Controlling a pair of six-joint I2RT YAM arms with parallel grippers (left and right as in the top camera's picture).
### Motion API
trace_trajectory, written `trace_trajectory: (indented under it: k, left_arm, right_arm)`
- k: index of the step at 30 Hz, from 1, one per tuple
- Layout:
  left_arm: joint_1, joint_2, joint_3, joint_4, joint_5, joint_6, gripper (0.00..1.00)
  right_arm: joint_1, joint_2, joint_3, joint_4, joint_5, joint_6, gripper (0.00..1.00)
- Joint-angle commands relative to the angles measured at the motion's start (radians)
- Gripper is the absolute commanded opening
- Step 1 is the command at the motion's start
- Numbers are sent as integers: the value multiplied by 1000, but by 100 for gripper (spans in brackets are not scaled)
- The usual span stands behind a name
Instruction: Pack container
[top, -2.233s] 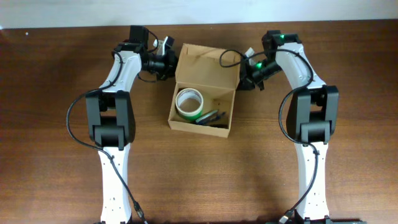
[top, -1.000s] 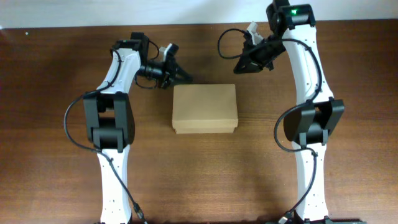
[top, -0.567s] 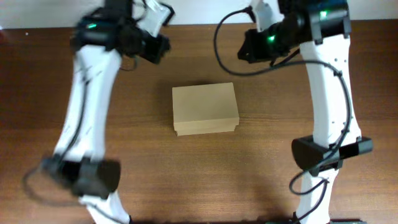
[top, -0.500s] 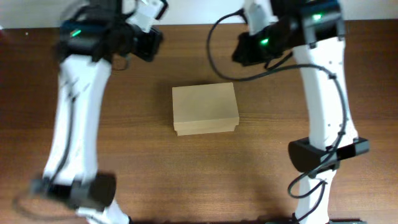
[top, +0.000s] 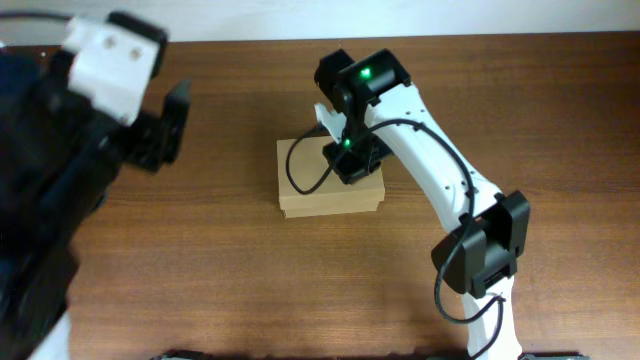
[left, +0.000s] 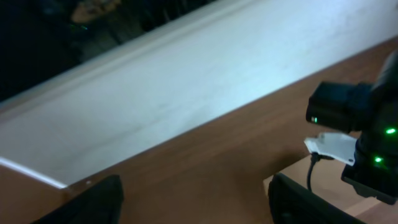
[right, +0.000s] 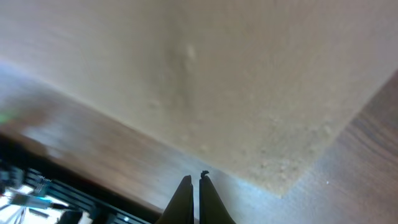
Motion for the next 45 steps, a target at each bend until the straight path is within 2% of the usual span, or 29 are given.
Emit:
trace_trajectory:
  k: [1,11,13,14,17,22,26,34,40,45]
  left_arm:
    - [2,-83,3,-27,-50,1,77]
    - [2,-220,3,-170,-51,1,85]
    - [2,-227,3,-182,-50,1,87]
    - [2,-228,3,-185,-50,1,92]
    - [2,-227,3,-177,-50,1,99]
    - [2,-228,22,-119,-53,-19,100]
    - [2,-230,87,-118,-145,-45,100]
    - [2,-369,121,-133,-336,-67,100]
    - [4,-535,100,-181,-442,-80,100]
    - [8,-658,42,-267,-512,-145,100]
  right_arm:
    - [-3,1,-87,36,40,-29,4]
    - [-3,1,-307,179,33,-33,4]
    - [-3,1,-310,178,33,-32,4]
    - [-3,-5,-299,171,33,-32,4]
    - [-3,-47,-216,116,45,-32,4]
    - [-3,-180,79,-10,148,-5,6]
    - [-13,-306,242,-37,269,44,18]
    - [-76,-648,249,-37,548,167,31]
    - [-97,-898,223,-37,763,283,33]
    - [-97,-1117,101,-37,906,359,33]
